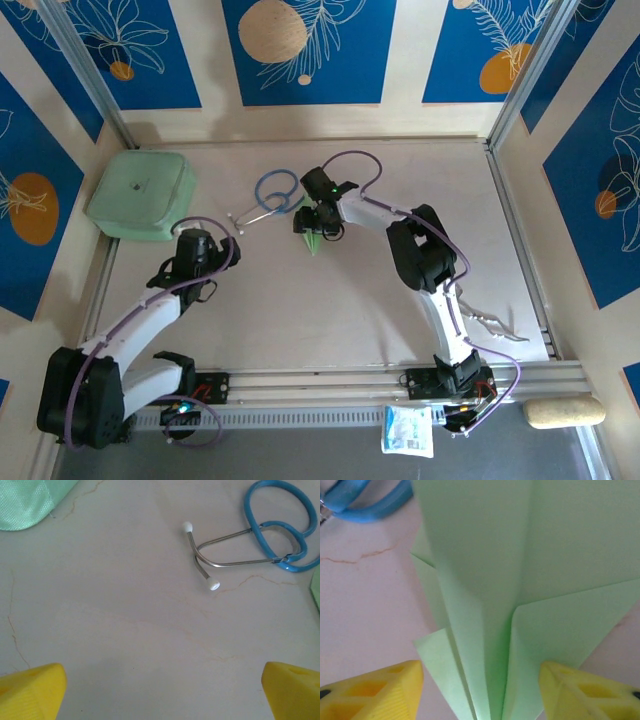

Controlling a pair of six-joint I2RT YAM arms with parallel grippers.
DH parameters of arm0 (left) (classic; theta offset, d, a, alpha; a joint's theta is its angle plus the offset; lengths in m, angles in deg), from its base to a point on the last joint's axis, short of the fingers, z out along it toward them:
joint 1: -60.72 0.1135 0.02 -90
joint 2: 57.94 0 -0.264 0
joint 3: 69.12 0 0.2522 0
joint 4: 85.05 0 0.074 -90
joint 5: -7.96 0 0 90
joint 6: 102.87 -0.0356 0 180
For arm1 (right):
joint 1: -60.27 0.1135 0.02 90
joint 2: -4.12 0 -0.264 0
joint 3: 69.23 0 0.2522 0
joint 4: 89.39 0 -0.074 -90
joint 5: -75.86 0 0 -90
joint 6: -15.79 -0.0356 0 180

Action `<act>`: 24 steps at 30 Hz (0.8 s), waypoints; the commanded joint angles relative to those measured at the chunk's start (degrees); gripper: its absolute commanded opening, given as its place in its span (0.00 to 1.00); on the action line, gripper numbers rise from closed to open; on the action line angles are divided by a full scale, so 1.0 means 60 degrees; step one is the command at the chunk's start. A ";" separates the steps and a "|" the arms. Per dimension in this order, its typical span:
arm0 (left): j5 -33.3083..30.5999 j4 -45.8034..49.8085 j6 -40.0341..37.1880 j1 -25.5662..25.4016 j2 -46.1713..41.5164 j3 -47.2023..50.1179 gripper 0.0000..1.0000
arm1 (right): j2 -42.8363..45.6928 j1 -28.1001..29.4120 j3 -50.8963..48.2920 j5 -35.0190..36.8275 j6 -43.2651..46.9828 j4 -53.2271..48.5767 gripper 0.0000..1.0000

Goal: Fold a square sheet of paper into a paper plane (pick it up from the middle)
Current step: Move a paper plane to the center of the table.

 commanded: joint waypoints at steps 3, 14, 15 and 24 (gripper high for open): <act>0.0449 -0.0222 0.0074 0.0080 0.0328 -0.0310 0.99 | -0.0237 0.0056 0.0261 -0.0037 0.0292 -0.0565 0.75; 0.4425 -0.1436 0.0971 0.0076 0.2679 -0.1747 0.86 | -0.0058 -0.0081 -0.0019 -0.0581 0.0836 -0.0558 0.78; 0.4837 -0.1577 0.1303 0.0064 0.3078 -0.1972 0.83 | 0.0073 -0.0140 -0.0200 -0.0755 0.0921 -0.0430 0.78; 0.6810 -0.2626 0.2921 -0.0247 0.6151 -0.3866 0.61 | 0.1048 -0.0570 -0.1545 -0.2706 0.1618 0.0516 0.78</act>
